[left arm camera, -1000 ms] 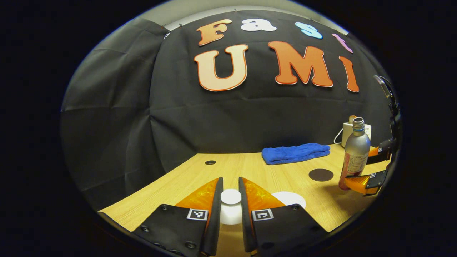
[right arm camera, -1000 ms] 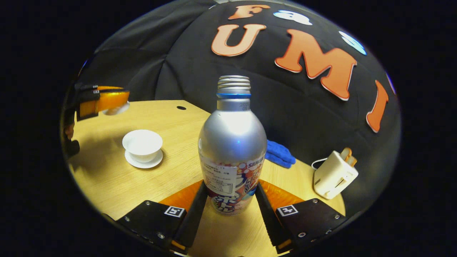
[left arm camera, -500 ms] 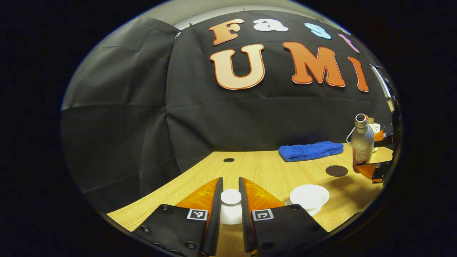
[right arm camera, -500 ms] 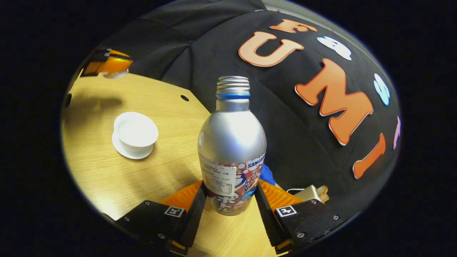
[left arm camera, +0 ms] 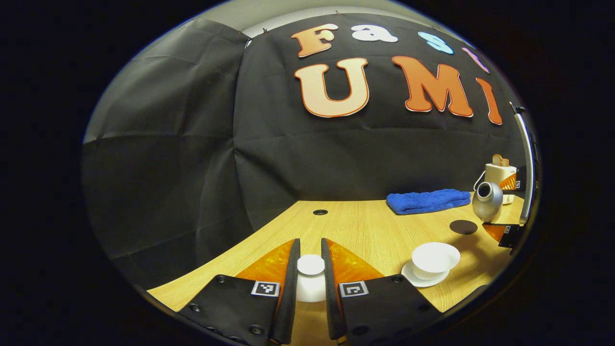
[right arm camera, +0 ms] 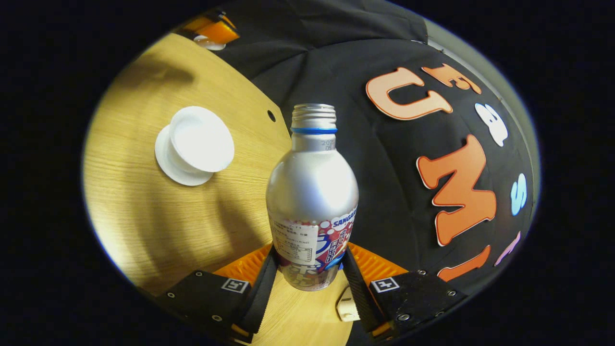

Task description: Open the teacup lid with one hand, grasp the water bottle and pour water into the teacup with the other hand; after pouring, place the water bottle on the coaster and then close the teacup lid.

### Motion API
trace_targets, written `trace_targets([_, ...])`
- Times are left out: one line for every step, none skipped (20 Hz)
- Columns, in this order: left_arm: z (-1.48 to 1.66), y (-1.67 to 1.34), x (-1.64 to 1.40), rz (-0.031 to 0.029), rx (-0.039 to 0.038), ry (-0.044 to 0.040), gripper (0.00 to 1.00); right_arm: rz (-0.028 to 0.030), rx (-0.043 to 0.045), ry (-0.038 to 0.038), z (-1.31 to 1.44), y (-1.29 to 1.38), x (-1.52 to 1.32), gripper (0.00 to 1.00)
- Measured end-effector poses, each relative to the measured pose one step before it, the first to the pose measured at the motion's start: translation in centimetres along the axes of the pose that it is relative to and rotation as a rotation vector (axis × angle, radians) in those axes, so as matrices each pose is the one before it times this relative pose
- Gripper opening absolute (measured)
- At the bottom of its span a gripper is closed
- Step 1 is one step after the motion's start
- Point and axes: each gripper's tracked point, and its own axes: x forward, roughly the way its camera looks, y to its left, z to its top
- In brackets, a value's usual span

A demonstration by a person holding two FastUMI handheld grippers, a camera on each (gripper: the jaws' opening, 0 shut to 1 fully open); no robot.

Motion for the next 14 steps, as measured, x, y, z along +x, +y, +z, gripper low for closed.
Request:
trace_targets([-0.005,0.222,0.087,0.00341,-0.00075,-0.00068,0.31,-0.00568,-0.02952,0.00031,0.094,0.121,0.022,0.78])
trace_targets([-0.022,0.197,-0.026,0.00014,-0.00049,0.00133,0.31,-0.00411,-0.02888,0.00148,0.013,0.025,0.061,0.77])
trace_targets([0.016,0.133,0.177,0.00091,-0.00155,0.00009,0.31,-0.00396,-0.02516,0.0003,0.012,0.019,0.082,0.77])
trace_targets([-0.07,0.171,0.035,-0.00173,-0.0025,0.00107,0.31,-0.00348,-0.0207,-0.00132,0.007,-0.097,0.125,0.77])
trace_targets([-0.025,0.147,0.078,0.00093,0.00065,0.00143,0.31,-0.00376,-0.02076,-0.00167,0.072,-0.113,0.055,0.77])
trace_targets([-0.063,0.229,0.091,0.00088,-0.00176,0.0002,0.31,-0.00485,-0.02219,-0.00196,0.144,-0.152,0.036,0.78])
trace_targets([0.025,0.156,0.122,0.00161,0.0004,0.00088,0.31,-0.00764,-0.02661,-0.00166,0.095,-0.177,-0.024,0.77])
trace_targets([-0.05,0.248,0.085,0.00198,-0.00002,0.00002,0.31,-0.01032,-0.02814,-0.00119,0.098,-0.166,0.038,0.77])
trace_targets([0.136,0.124,0.084,0.00059,-0.001,-0.00071,0.31,-0.01193,-0.02996,-0.00084,-0.02,-0.158,0.038,0.77])
trace_targets([-0.066,0.052,0.079,-0.00017,-0.00219,-0.00055,0.31,-0.01147,-0.02798,0.00022,0.01,-0.113,0.044,0.77])
trace_targets([0.114,0.0,0.055,-0.00136,-0.00209,-0.00015,0.31,-0.01282,-0.02669,-0.00175,-0.027,-0.1,-0.037,0.77])
trace_targets([-0.083,0.223,-0.013,0.00074,-0.001,0.00041,0.31,-0.01299,-0.02709,-0.00238,-0.006,-0.168,0.133,0.77])
trace_targets([0.065,0.146,-0.016,0.00137,0.00032,0.00064,0.31,-0.01495,-0.03143,-0.00156,0.014,-0.087,0.029,0.77])
trace_targets([0.041,0.288,-0.014,0.00337,-0.00049,-0.00065,0.31,-0.0199,-0.03499,-0.00342,0.185,-0.28,-0.034,0.77])
